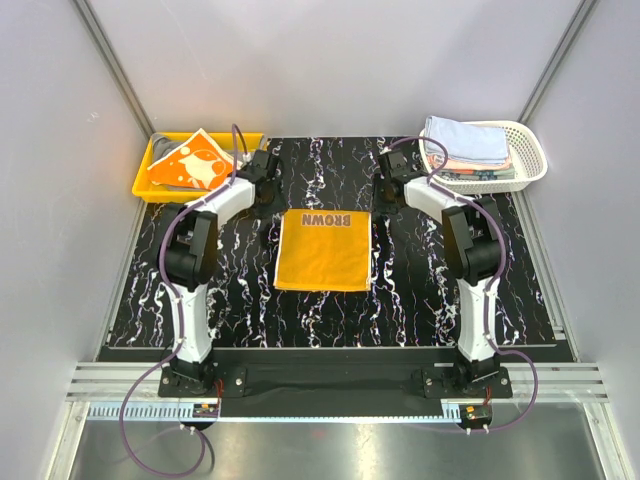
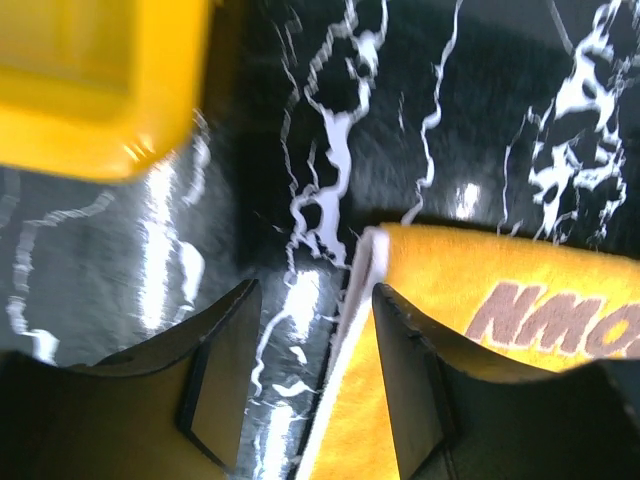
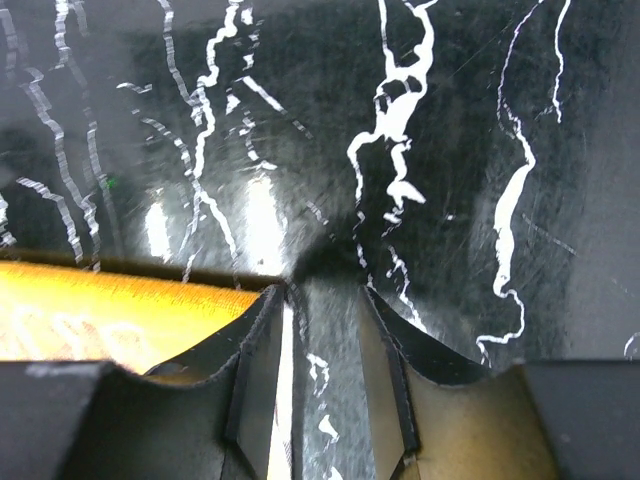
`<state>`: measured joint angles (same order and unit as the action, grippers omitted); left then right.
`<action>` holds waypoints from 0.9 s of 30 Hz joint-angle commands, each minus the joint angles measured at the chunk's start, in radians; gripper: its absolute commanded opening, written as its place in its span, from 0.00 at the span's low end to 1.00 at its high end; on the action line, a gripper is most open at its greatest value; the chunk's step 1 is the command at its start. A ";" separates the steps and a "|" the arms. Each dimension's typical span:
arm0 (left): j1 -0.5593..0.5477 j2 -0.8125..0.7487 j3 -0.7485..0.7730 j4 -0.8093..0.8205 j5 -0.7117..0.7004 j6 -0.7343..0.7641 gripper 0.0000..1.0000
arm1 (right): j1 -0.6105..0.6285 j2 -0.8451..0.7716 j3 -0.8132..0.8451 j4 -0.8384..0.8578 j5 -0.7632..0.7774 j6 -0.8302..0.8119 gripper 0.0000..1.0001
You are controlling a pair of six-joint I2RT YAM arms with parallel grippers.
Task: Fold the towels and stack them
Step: Fold the towel
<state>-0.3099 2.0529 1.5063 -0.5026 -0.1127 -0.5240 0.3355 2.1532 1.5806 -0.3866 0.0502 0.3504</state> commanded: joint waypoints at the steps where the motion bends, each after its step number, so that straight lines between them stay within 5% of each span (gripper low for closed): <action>1: 0.008 0.044 0.095 -0.046 -0.044 0.064 0.54 | -0.007 -0.087 -0.002 -0.006 -0.036 -0.013 0.42; 27: 0.003 -0.042 -0.001 0.137 0.091 0.058 0.60 | 0.043 -0.128 -0.088 0.041 -0.075 0.018 0.42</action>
<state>-0.3027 2.0880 1.5192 -0.4431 -0.0563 -0.4683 0.3714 2.0422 1.4925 -0.3859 -0.0036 0.3614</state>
